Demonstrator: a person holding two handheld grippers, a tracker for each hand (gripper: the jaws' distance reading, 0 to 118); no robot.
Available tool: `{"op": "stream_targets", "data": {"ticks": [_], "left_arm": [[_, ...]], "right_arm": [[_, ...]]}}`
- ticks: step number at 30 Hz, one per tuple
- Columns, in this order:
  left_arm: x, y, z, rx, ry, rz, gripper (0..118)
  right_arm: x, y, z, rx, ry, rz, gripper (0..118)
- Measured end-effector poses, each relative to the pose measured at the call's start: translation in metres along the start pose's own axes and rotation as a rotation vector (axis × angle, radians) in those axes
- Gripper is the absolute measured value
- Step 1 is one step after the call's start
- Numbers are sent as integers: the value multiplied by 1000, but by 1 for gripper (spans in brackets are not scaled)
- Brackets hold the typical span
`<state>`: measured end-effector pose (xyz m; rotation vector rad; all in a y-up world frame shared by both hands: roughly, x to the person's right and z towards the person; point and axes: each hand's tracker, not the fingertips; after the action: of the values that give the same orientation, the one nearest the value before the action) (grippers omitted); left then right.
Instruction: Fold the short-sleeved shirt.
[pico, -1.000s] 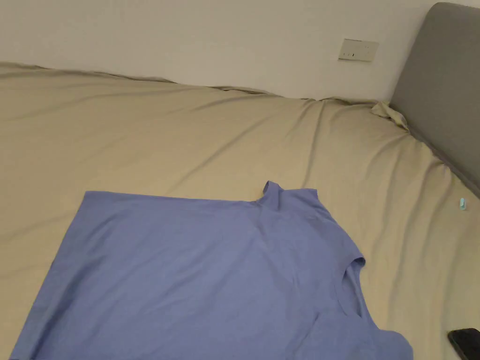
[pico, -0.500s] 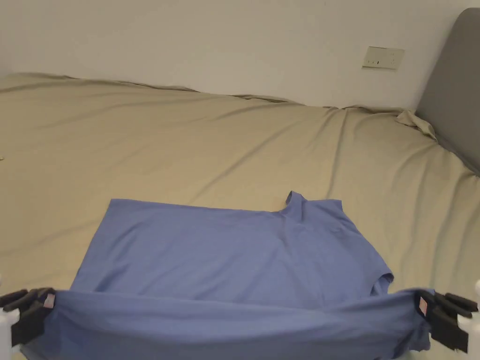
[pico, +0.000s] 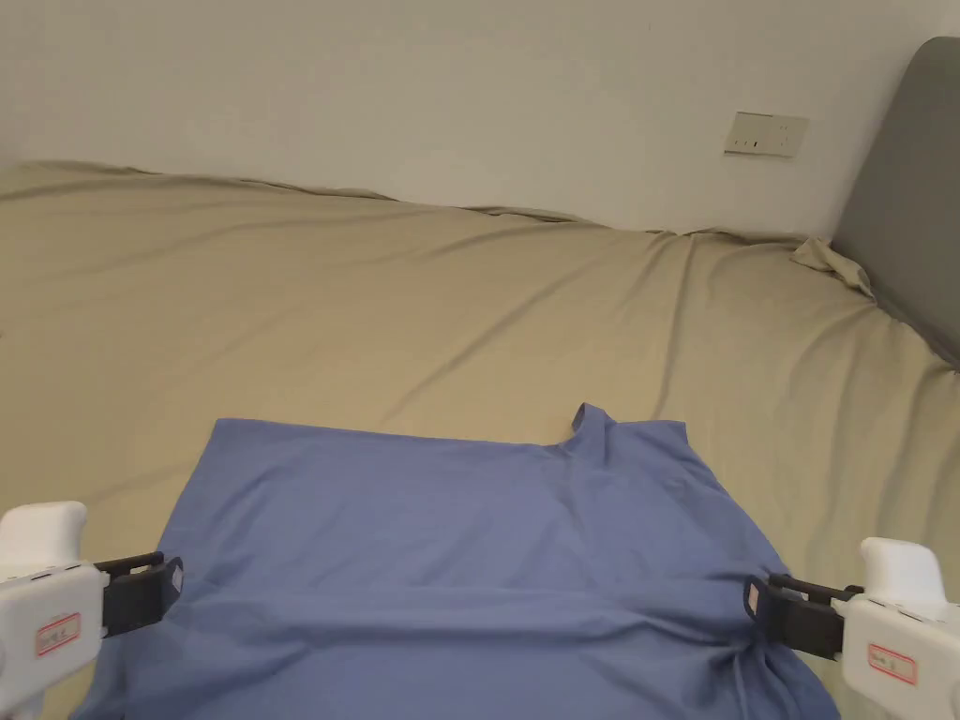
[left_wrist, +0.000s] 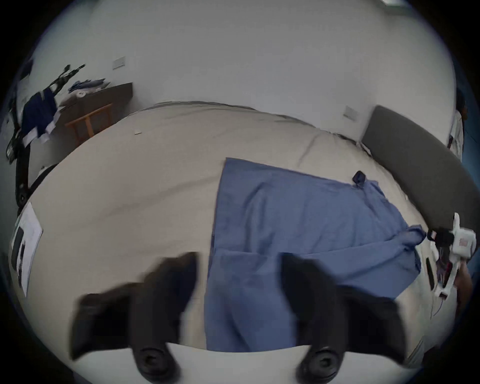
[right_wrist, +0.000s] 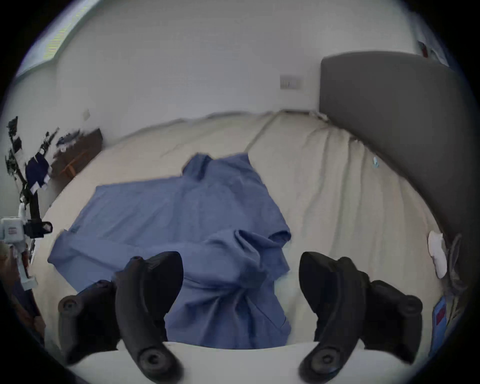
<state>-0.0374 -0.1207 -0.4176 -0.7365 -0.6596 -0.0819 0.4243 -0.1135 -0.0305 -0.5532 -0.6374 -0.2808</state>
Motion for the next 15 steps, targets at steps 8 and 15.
{"op": "stream_targets", "data": {"ticks": [8,15], "left_arm": [[26,-75,121,292,34,-69,69],[30,-126,122,181,45,-66,0]], "right_arm": [[-40,-53,123,165,23,43,76],[-50,-91,137,101,10,-28,3]]}}
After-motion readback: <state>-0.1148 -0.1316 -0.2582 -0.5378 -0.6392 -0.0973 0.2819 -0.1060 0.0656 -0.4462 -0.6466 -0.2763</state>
